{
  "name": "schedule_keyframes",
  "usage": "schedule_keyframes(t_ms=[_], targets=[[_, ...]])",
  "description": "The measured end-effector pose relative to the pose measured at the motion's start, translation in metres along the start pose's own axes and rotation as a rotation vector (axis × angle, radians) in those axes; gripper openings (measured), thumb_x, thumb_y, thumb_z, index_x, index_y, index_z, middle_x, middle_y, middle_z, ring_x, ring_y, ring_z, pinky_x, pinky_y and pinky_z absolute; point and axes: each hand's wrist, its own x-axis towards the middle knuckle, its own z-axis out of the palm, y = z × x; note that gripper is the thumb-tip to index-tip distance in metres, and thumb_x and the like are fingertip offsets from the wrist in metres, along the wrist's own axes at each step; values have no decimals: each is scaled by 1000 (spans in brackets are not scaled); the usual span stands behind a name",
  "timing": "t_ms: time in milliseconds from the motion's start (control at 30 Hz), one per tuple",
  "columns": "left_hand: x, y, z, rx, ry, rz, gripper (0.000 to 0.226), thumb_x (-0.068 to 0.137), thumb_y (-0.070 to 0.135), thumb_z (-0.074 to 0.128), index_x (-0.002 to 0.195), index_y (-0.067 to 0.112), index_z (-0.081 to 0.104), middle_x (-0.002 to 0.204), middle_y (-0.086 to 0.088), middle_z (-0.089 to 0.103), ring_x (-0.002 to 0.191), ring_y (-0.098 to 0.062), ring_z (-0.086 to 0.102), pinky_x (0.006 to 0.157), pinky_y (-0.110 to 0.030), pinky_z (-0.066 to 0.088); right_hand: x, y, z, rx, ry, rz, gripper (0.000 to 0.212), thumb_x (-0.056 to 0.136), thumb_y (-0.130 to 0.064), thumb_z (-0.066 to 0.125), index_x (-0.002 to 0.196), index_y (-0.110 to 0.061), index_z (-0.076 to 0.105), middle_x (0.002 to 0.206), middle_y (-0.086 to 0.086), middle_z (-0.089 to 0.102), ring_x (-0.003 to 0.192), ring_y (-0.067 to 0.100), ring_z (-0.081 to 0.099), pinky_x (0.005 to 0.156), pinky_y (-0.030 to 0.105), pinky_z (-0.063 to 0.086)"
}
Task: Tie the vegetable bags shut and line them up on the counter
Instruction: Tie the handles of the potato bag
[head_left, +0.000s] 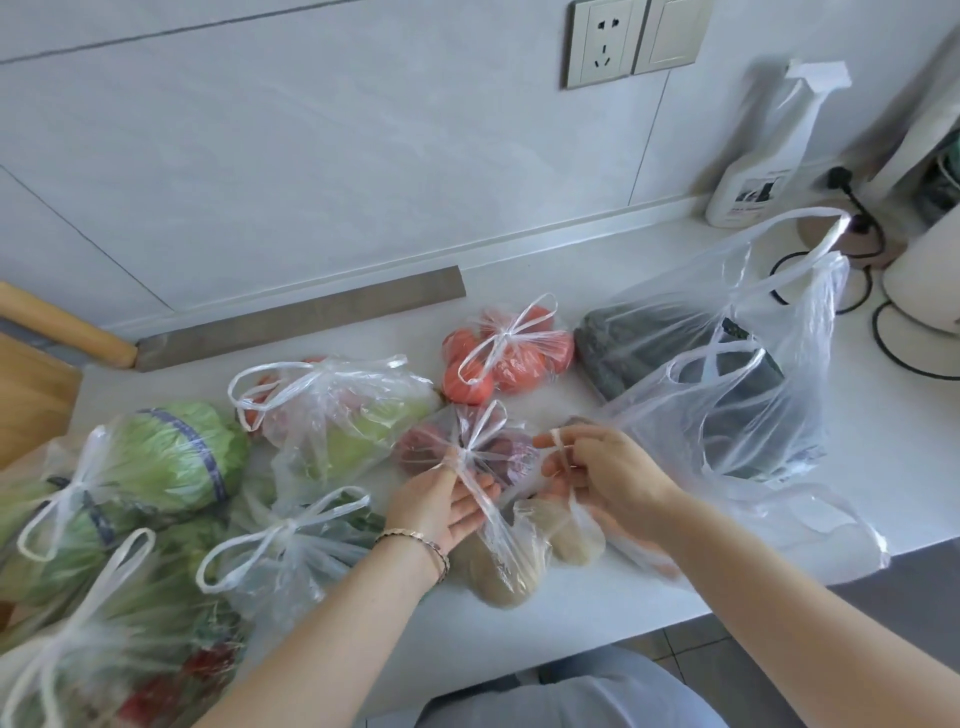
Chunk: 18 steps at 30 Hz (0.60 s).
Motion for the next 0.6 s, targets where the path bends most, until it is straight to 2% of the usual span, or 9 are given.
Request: schedule_keyframes(t_ms=[100,200,267,333,400,500,533,600], targets=[[3,-13,0,220,-53,126,10,89,10,57,90,10,67,80,-5,70,60,-16,64,61,-32,54,1,5,4,-73,-148,15,22,90,7,48,95,-1,68,78,12,67,56,16,64,55,22,57],[3,-26,-6,464,-255,246,36,82,0,63,109,23,64,97,4,70,81,-14,65,68,-27,54,5,9,7,-246,-292,34,16,83,3,60,92,-3,72,85,16,71,66,15,68,64,18,57],[4,-29,-9,455,-372,242,51,80,-10,61,111,31,57,91,8,67,78,-11,64,64,-21,54,7,10,8,-333,-337,36,19,81,1,62,97,-4,72,94,21,69,70,18,63,62,17,54],[3,-30,-9,437,-435,236,57,79,-14,58,111,33,53,83,6,66,61,-7,64,60,-19,53,9,12,9,-244,-375,67,20,83,4,58,97,-5,70,96,22,66,75,22,62,63,17,54],[5,-31,-8,448,-453,249,62,79,-20,53,119,27,49,86,2,62,53,-5,62,57,-19,53,11,13,10,-180,-415,97,20,84,6,56,96,-4,69,91,19,67,76,25,62,65,18,55],[7,-37,-4,438,-458,285,69,77,-28,47,124,22,43,97,6,64,56,-3,63,53,-18,52,14,11,13,-414,-415,57,14,79,-15,66,90,-8,71,90,24,69,75,22,60,78,30,52],[8,-38,-3,428,-448,283,67,76,-27,51,121,23,46,94,10,67,58,-3,64,54,-18,53,14,9,15,-538,-391,35,12,76,-23,67,83,-15,73,84,15,72,72,16,59,76,29,51],[11,-38,-3,501,-400,326,58,74,-17,63,109,28,56,81,17,72,66,0,65,63,-17,54,14,5,18,-702,-313,19,12,76,-31,67,65,-24,69,60,-10,66,59,4,55,59,15,43]])
